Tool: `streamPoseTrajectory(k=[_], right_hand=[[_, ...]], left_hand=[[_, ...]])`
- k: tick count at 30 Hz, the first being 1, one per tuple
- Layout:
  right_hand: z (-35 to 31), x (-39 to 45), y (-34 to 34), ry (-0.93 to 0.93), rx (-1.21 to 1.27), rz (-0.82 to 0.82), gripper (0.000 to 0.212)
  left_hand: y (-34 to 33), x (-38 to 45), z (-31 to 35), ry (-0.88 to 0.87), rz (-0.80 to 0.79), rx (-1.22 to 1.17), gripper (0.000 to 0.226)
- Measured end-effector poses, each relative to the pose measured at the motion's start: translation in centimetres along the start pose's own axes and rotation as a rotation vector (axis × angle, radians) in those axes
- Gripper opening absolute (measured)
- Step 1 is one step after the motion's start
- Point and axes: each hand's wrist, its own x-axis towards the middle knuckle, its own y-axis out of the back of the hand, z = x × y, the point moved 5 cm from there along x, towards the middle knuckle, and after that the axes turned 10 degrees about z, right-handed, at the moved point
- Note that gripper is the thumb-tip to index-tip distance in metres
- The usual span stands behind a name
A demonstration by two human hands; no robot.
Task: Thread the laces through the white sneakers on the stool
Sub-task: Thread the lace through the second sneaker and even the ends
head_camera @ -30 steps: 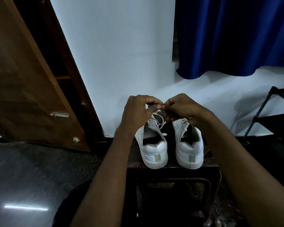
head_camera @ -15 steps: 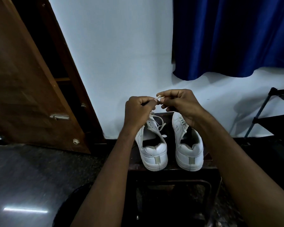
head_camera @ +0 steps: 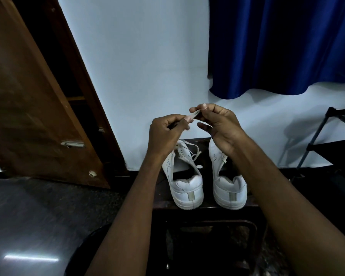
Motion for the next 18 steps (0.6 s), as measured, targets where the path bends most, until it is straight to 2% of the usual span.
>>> streamPoseTrajectory(k=[4,7,10,12,14,16,18], right_hand=[[-0.3,0.0,-0.2,-0.006,0.030,-0.035,0.013],[-1.1,-0.2,0.0,0.054,-0.068,-0.021,0.017],[-1.9,-0.3,0.3,0.128,-0.149,0.003,0.020],[-2.4,-0.3,0.3,0.140,-0.135,0.008,0.016],[-2.9,-0.3,0.5,0.148,-0.116,0.024,0.011],[-3.2,-0.2,0.9,0.164,-0.112,0.058,0.011],[-3.1,-0.1,1.1,0.177,-0.133,0.078,0.017]], left_hand=[[0.3,0.2,0.1,-0.005,0.085,-0.053,0.012],[0.4,0.2,0.3,-0.045,0.060,0.012,0.011],[0.2,0.1,0.4,-0.168,0.013,0.306,0.008],[0.3,-0.1,0.0,-0.161,0.039,0.528,0.014],[1.0,-0.1,-0.6,-0.124,0.115,0.652,0.023],[1.5,0.3,-1.2,-0.054,0.112,0.607,0.027],[0.8,0.5,-1.2,0.034,-0.036,0.305,0.034]])
